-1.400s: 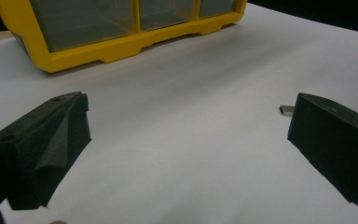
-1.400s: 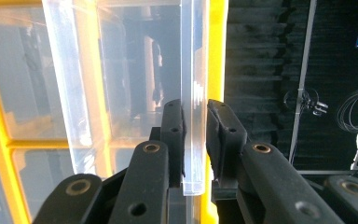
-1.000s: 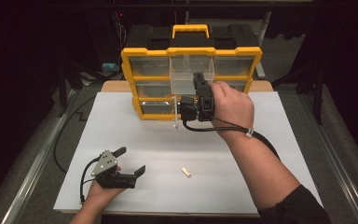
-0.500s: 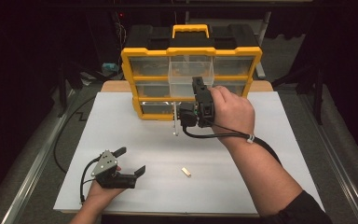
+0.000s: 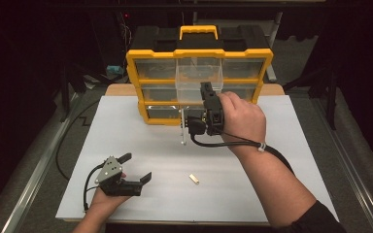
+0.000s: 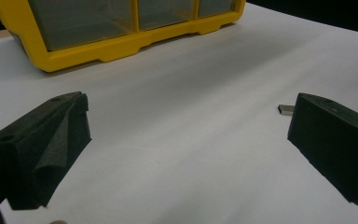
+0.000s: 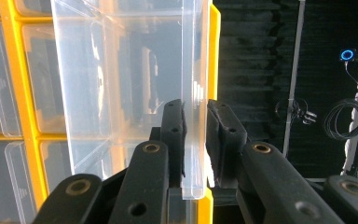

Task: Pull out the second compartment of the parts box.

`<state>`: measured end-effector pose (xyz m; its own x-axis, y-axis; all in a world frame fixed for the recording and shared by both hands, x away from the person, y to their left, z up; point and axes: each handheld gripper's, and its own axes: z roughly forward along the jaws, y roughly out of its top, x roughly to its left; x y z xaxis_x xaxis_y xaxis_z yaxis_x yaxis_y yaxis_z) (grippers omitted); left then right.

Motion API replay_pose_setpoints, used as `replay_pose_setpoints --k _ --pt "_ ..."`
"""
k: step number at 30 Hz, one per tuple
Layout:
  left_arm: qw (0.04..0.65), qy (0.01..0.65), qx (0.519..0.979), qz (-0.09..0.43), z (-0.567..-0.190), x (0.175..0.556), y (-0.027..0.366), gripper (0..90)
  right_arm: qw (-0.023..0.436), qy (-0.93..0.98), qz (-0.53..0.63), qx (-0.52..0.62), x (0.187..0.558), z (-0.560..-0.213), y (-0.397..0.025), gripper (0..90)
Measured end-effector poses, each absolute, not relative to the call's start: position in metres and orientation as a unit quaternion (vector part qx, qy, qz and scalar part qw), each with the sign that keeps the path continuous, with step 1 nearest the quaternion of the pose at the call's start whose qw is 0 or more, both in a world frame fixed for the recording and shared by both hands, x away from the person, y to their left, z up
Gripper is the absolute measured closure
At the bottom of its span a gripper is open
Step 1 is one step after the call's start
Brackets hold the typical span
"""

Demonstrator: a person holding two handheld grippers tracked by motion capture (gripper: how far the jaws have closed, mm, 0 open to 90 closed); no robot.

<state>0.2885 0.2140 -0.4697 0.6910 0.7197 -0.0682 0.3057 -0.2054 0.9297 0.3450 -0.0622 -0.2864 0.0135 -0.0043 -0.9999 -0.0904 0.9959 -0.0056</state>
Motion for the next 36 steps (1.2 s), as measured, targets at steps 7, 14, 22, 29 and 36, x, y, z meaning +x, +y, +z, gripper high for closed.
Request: replay_pose_setpoints --k 7,14,22,29,36 --pt "0.529 0.341 0.752 0.194 -0.47 0.288 0.213 0.1 0.71 0.703 0.03 -0.032 0.346 -0.286 -0.062 78.6" --pt "0.529 0.341 0.752 0.195 -0.47 0.288 0.214 0.0 0.71 0.703 0.028 -0.03 0.348 -0.286 -0.063 78.4" --pt "0.53 0.34 0.752 0.195 -0.47 0.288 0.213 0.1 0.708 0.705 0.028 -0.027 0.349 -0.285 -0.061 78.3" --pt "0.53 0.341 0.752 0.194 -0.47 0.288 0.214 0.1 0.704 0.709 0.033 -0.025 0.347 -0.284 -0.063 71.4" --pt "0.53 0.341 0.751 0.195 -0.47 0.288 0.214 0.0 0.699 0.713 0.042 -0.022 0.338 -0.287 -0.066 64.5"
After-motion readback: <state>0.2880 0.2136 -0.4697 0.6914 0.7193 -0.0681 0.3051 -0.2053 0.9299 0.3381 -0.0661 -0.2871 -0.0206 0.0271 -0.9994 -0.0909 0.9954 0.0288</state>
